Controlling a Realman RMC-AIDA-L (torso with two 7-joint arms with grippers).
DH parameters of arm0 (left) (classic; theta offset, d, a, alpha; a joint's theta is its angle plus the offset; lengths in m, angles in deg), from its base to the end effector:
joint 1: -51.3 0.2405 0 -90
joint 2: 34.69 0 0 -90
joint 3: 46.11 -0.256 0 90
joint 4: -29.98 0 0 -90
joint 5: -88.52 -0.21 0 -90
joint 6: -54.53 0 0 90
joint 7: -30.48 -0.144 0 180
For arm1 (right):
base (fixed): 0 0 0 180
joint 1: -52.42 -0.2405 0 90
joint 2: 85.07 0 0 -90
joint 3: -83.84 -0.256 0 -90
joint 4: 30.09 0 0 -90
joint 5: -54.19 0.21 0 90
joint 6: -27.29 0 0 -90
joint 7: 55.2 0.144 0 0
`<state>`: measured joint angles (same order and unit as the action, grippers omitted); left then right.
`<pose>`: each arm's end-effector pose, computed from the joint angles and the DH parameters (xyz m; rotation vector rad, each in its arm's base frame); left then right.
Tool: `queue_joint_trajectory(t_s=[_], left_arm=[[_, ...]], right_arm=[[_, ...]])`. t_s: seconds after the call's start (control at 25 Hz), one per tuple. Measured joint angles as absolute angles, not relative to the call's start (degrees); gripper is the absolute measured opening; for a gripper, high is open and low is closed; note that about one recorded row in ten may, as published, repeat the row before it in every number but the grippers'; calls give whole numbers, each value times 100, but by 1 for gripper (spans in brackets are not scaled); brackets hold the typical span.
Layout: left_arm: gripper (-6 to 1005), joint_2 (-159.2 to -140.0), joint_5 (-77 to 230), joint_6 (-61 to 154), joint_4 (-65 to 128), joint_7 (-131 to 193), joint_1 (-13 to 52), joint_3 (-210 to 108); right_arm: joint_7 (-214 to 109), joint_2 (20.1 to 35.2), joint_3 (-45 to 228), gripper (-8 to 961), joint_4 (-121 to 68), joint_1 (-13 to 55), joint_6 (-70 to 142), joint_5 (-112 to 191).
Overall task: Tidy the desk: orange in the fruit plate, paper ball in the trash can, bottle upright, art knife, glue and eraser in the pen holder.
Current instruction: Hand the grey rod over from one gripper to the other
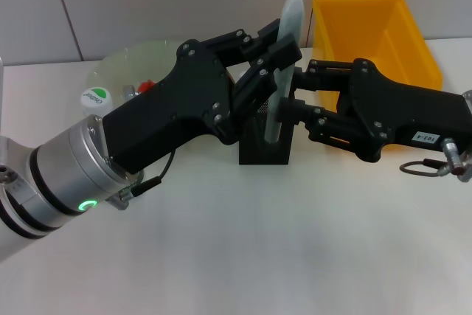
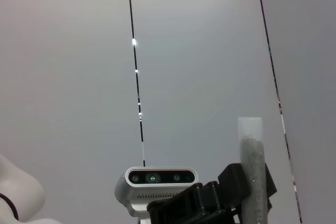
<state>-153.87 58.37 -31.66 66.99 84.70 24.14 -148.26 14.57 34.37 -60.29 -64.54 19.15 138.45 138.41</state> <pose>-0.1289 0.3033 -0.0375 -2.4215 -0.1630 -1.6926 0.1962 0.3130 0.0339 -2.6503 0.1516 1.4117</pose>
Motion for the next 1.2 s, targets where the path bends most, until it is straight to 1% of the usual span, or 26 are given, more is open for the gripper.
queue_joint_trajectory(t_s=[0.32,0.72,1.2], left_arm=[[218,-15387,5837,-3165,6698,8441,2414,-14820],[226,-15387,5837,-3160,6698,8400,2406,-14821],[236,-15387,5837,-3170,6698,8400,2406,-14834]], right_arm=[[1451,3437,-6030,423,-6454,1916,13814,13962],[1450,3437,-5993,333,-6454,1915,13775,13986],[1450,3443,-5821,313,-6437,1911,13669,14013]])
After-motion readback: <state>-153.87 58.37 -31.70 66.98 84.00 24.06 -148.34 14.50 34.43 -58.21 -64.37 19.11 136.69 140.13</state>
